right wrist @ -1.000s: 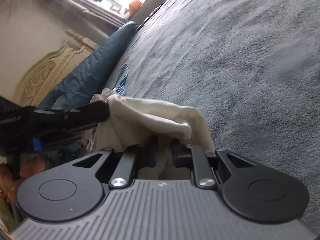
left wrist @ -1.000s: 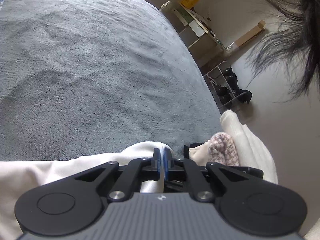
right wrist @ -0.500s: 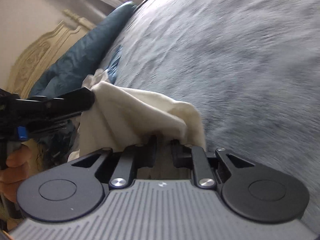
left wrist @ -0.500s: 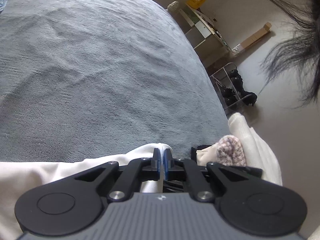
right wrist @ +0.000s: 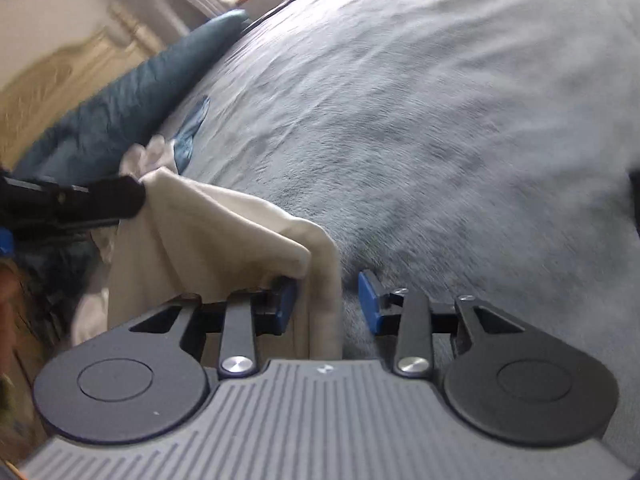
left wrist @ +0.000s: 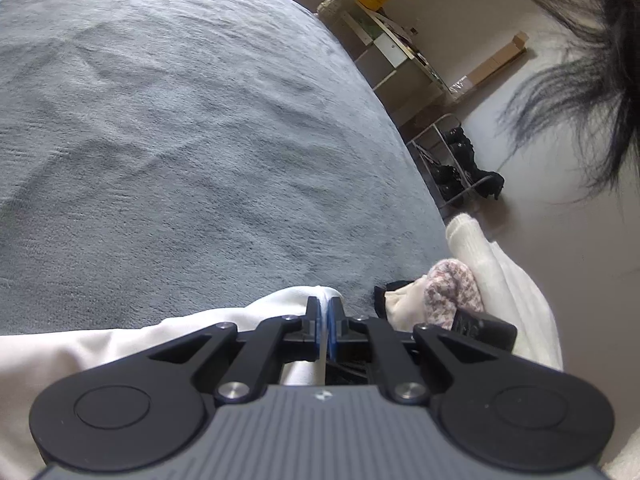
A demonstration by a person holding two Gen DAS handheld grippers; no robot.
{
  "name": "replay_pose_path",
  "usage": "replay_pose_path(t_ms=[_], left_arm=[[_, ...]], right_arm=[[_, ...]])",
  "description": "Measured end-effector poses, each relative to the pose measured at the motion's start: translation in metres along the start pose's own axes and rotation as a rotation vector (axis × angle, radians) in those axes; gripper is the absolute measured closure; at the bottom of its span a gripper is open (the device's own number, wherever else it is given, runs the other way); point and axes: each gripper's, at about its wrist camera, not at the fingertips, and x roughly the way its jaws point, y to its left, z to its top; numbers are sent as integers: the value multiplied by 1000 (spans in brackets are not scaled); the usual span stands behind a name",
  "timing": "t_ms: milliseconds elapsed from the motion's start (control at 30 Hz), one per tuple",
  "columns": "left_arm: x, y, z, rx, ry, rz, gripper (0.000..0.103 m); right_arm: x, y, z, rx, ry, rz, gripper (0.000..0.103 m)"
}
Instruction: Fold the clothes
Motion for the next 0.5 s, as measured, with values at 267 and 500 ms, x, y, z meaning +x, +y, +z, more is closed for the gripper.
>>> replay_pose_path(t_ms=[267,500], left_arm=[[24,-3,-16,28,59,-48,98],[77,-6,-56,127,179,-20,84]], right_arm=[[-19,0,-2,-38,-94,-163,92],[-47,3,-8,-81,-48,-374,87]])
